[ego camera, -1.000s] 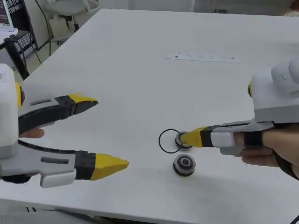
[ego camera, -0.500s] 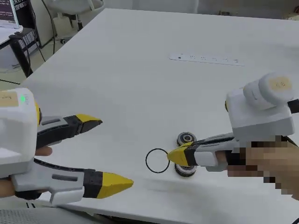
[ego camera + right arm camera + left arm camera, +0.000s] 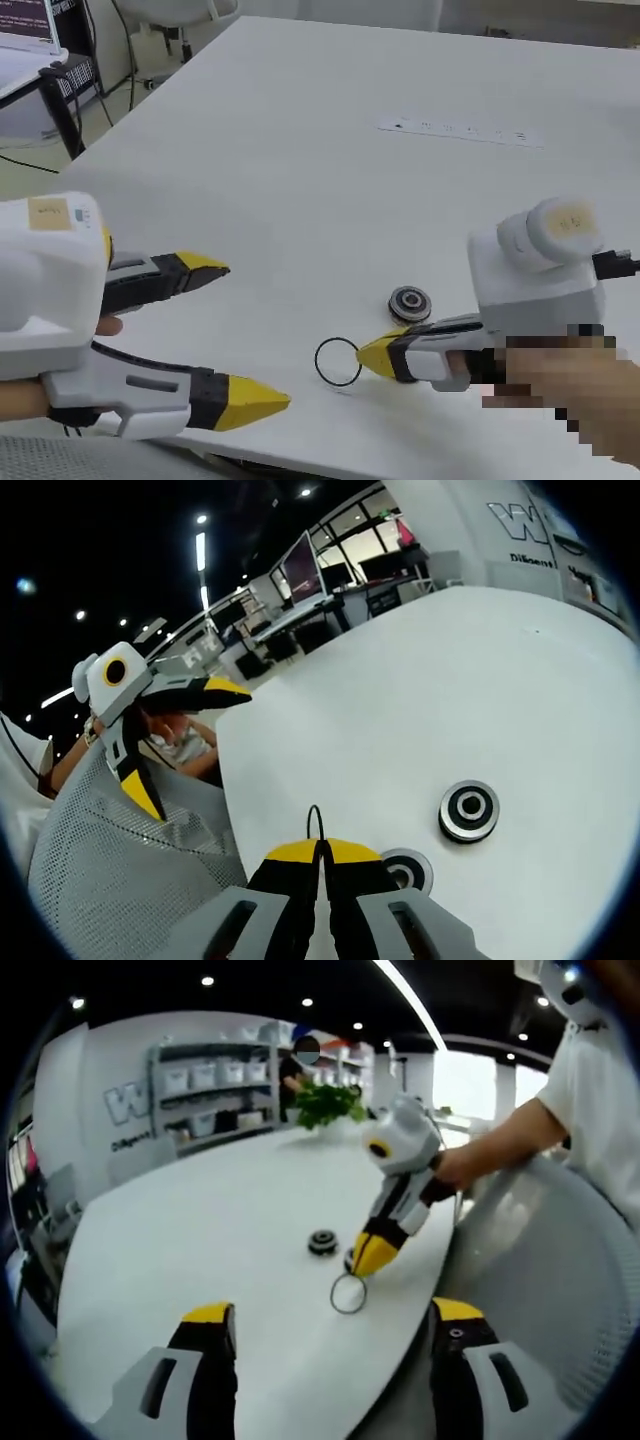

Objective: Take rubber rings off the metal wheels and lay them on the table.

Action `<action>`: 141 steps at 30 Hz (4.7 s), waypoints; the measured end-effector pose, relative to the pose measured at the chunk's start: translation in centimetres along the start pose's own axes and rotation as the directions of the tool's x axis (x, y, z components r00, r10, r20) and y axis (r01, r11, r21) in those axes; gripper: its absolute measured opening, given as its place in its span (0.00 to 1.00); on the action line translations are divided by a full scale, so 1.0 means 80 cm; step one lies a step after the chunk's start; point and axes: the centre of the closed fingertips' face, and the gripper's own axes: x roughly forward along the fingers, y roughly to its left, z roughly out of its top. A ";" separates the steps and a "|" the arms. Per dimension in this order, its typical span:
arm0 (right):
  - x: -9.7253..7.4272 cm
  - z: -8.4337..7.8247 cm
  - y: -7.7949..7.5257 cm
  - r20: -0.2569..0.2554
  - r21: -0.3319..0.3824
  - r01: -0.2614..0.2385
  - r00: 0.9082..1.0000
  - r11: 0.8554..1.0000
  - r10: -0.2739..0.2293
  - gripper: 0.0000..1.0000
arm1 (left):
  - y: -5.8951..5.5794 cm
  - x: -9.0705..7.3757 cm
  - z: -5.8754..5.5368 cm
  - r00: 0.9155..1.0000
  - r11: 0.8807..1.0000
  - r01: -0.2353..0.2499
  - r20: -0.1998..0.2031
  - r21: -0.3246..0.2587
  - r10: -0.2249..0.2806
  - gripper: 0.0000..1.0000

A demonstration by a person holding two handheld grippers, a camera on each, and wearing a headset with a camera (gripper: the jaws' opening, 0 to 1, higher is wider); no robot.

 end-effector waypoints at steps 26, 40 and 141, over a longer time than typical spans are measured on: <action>-0.003 0.003 -0.004 -0.003 -0.061 0.037 0.999 0.997 -0.037 0.17 | -0.001 -0.002 -0.004 1.000 1.000 0.002 -0.027 0.020 -0.002 0.75; -0.011 0.013 0.000 0.012 -0.099 0.041 0.999 0.994 -0.040 0.24 | -0.001 -0.002 -0.003 1.000 1.000 -0.001 -0.022 0.023 0.002 0.74; -0.037 -0.040 -0.054 -0.103 -0.276 0.044 0.992 0.960 -0.075 0.26 | -0.043 0.184 0.011 0.963 0.932 0.266 -0.107 0.245 -0.247 0.14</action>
